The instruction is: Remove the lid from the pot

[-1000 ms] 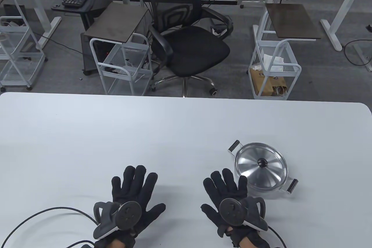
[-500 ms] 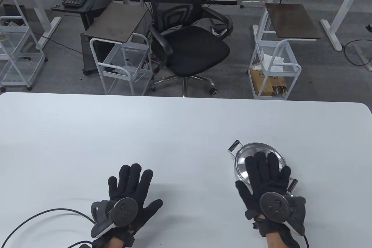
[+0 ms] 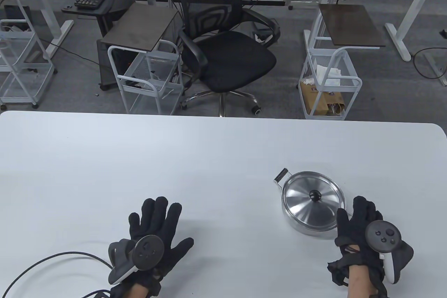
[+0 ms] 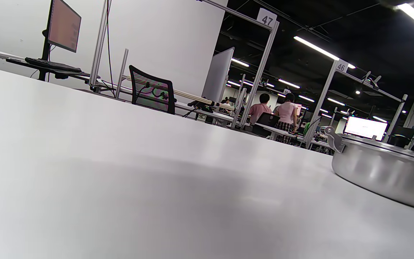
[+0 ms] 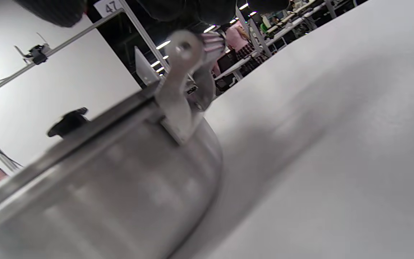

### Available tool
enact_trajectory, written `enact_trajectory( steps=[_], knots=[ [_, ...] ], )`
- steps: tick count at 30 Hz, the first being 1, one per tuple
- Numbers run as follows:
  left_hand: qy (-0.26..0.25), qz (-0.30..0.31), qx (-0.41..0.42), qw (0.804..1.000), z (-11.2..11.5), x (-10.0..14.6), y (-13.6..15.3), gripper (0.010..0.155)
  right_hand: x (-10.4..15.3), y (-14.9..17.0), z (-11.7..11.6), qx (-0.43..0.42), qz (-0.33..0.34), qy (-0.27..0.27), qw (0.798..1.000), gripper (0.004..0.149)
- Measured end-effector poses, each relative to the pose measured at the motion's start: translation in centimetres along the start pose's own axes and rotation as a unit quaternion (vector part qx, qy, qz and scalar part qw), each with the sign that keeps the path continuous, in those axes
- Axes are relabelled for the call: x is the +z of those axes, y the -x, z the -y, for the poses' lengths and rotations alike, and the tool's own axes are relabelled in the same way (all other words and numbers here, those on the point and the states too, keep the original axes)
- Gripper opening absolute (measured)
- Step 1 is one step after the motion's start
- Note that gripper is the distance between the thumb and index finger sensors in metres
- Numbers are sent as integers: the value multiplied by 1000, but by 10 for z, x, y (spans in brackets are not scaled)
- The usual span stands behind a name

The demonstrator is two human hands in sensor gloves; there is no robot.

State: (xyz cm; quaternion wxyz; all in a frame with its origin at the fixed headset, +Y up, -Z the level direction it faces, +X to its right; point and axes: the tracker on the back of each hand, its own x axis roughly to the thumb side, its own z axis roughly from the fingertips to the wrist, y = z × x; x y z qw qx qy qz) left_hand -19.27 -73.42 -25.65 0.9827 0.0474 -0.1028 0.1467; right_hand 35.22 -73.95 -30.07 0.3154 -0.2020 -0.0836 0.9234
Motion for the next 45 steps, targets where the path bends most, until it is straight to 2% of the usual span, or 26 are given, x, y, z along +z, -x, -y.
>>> enact_trajectory(
  steps=[9,15,24,27,37,41,45],
  knots=[
    [5,-7,4,1000,0,0,2,87,-4,11,-15,5,-47,-21,999,61],
    [5,-6,5,1000,0,0,2,87,-5,13,-22,1,-51,9,999,55],
    [9,-7,6,1000,1,-1,1,86,-7,18,-28,-63,-80,44,994,54],
    [10,-7,5,1000,1,-1,1,86,-7,19,-27,-52,-83,50,994,54],
    [7,-9,11,1000,1,-1,1,86,-9,22,-29,-132,-101,28,986,51],
    [-3,-14,23,1000,-3,0,5,86,-8,15,-27,-175,-81,17,981,51],
    [-10,-22,36,999,-7,1,10,86,-1,-10,-26,-192,-27,4,981,51]
  ],
)
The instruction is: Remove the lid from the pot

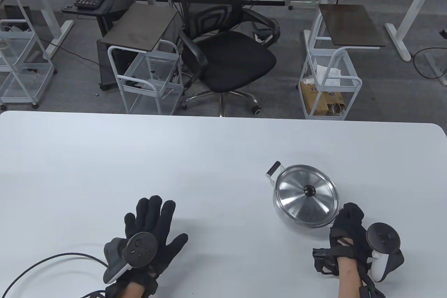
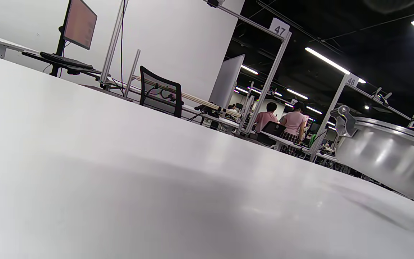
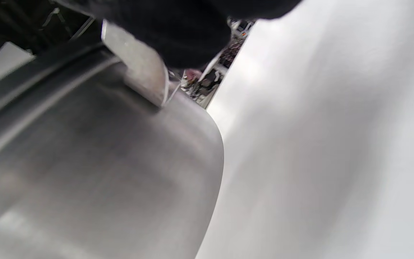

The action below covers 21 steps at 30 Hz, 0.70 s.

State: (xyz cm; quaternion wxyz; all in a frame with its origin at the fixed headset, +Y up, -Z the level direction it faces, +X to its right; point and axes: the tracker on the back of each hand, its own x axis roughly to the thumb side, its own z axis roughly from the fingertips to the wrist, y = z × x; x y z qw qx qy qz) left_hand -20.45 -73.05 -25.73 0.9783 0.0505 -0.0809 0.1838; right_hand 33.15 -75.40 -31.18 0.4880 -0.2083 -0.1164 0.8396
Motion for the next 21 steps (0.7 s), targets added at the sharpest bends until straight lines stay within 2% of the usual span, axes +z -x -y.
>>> enact_trajectory(
  steps=[10,17,21],
  knots=[
    [-9,-7,12,1000,-4,1,5,85,35,-37,-52,13,73,-112,991,50],
    [-10,-9,15,1000,-6,2,6,85,50,-39,-85,38,81,-173,981,50],
    [-7,-10,12,1000,-5,2,6,85,52,-37,-95,56,82,-192,976,50]
  ],
)
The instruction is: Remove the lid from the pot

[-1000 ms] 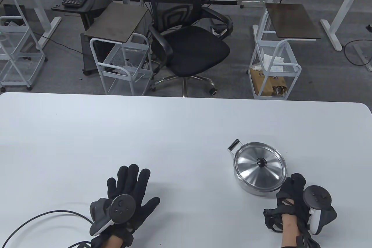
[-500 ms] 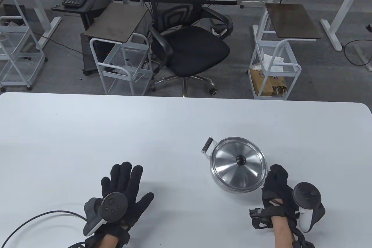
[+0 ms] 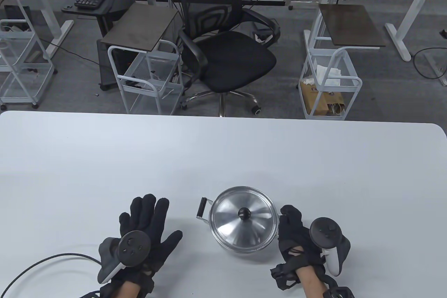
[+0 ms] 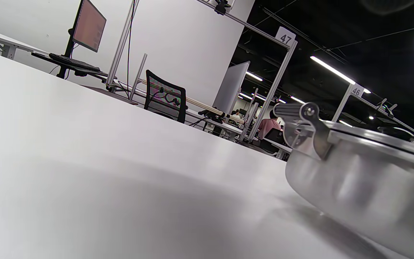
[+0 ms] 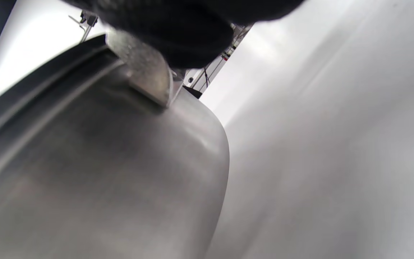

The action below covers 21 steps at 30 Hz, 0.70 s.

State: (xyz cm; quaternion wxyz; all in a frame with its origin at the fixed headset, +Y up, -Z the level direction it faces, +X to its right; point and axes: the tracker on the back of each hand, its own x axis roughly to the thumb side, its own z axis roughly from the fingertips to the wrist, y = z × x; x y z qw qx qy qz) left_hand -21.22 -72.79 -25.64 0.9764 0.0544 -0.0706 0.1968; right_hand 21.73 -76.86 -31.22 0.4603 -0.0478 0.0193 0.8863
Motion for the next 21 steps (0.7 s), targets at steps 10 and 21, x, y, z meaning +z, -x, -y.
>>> enact_trajectory(
  steps=[10,21],
  knots=[
    [5,0,0,1000,2,0,-1,85,-1,4,-8,9,-4,-16,1000,49],
    [-22,38,49,998,-13,-7,-14,82,-1,13,-10,-10,-12,-37,999,50]
  ],
)
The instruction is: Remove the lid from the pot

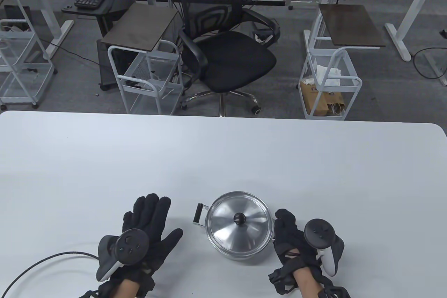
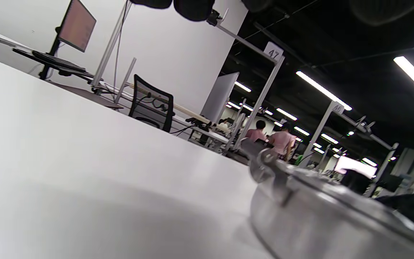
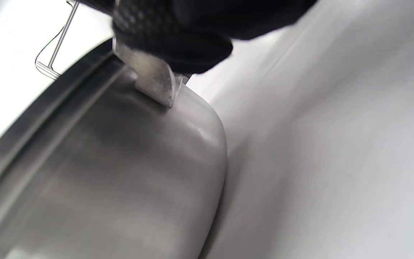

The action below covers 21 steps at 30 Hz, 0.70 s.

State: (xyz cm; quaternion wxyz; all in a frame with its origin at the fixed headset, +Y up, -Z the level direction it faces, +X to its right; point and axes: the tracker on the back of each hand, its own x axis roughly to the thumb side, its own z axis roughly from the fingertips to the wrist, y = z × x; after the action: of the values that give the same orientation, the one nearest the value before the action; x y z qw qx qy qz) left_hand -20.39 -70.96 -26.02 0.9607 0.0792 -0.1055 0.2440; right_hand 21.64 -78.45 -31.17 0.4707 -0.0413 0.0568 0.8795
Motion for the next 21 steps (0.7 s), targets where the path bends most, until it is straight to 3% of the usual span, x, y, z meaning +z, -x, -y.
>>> enact_trajectory(
  steps=[2,6,10,16,21],
  knots=[
    [4,25,8,1000,-3,-9,-17,80,0,0,0,-4,-1,-4,1000,50],
    [61,59,-36,996,4,-35,-64,72,0,1,1,-14,-3,-15,1000,50],
    [151,73,-109,980,29,-67,-116,66,0,-1,2,-17,-4,-23,1000,51],
    [201,60,-228,951,61,-97,-153,59,0,-1,3,-15,-4,-30,999,51],
    [226,51,-269,935,78,-106,-166,47,0,-2,3,-10,-3,-31,999,52]
  ],
)
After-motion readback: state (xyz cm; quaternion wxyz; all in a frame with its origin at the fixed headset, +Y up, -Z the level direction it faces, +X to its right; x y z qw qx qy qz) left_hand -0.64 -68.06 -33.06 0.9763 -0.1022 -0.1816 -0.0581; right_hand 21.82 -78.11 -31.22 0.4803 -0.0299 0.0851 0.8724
